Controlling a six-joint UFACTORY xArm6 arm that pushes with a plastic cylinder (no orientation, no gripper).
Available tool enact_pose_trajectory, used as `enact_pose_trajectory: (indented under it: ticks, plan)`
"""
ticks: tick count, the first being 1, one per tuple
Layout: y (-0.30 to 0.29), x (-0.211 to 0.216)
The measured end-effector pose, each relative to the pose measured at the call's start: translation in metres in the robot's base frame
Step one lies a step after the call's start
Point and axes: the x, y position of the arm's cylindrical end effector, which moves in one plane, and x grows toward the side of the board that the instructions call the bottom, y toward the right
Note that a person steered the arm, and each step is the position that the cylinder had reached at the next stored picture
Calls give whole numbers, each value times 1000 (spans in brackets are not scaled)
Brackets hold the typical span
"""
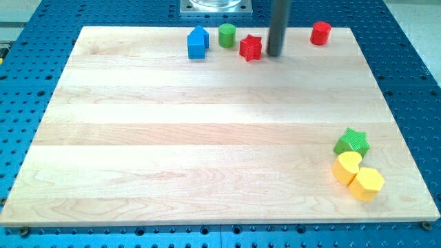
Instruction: Move the red circle close to the red star
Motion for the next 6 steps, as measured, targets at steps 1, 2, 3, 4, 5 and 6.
enact_pose_trajectory:
  ticks: [1,2,3,4,5,6]
  plan:
    - [109,-11]
    - [134,-62]
    - [19,-68]
    - [-4,-59]
    - [75,-53]
    - [3,-4]
